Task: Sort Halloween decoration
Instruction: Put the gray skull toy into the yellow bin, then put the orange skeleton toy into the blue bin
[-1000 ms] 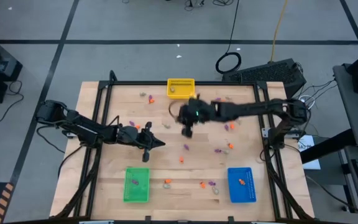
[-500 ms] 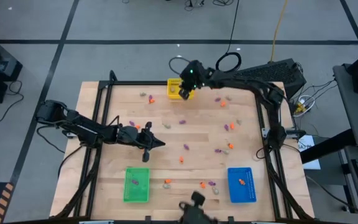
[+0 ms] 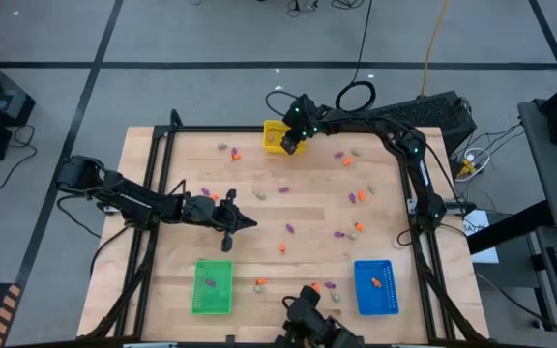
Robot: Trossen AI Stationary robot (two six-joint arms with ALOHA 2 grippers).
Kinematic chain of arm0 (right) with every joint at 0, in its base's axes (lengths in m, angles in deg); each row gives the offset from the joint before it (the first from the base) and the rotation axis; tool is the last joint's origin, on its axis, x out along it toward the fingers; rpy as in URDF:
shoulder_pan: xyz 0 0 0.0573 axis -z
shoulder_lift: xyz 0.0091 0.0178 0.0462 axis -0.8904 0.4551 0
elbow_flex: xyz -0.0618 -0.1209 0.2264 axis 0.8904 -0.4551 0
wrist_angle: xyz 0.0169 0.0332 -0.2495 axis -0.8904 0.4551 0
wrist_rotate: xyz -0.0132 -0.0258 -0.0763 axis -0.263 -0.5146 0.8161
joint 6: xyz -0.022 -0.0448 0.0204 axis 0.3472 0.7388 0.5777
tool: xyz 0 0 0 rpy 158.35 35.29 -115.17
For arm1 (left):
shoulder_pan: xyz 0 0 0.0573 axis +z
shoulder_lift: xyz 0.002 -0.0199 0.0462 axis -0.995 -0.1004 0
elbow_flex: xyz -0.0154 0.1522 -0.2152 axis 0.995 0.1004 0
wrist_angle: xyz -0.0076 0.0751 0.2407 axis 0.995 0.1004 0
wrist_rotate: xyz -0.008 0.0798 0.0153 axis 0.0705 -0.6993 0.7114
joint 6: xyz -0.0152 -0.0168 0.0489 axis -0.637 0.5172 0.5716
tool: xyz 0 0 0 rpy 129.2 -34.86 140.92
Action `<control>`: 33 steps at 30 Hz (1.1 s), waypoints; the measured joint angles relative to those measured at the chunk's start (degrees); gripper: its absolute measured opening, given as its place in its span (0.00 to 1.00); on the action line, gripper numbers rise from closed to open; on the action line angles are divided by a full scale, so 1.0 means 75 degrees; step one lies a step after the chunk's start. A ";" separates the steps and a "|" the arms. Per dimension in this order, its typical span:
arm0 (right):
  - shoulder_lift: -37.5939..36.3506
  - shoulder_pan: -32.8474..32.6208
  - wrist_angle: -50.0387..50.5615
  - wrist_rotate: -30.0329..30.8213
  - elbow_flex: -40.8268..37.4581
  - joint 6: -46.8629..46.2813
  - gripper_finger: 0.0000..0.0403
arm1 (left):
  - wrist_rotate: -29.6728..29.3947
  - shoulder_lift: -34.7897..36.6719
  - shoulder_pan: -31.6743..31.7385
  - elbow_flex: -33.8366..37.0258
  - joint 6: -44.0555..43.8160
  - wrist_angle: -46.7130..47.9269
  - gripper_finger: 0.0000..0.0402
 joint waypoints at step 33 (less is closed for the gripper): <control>-0.4698 -0.1694 0.5890 0.1295 -0.0069 0.0455 0.03 | 0.0003 0.0000 0.0000 0.0000 0.0122 0.0003 0.00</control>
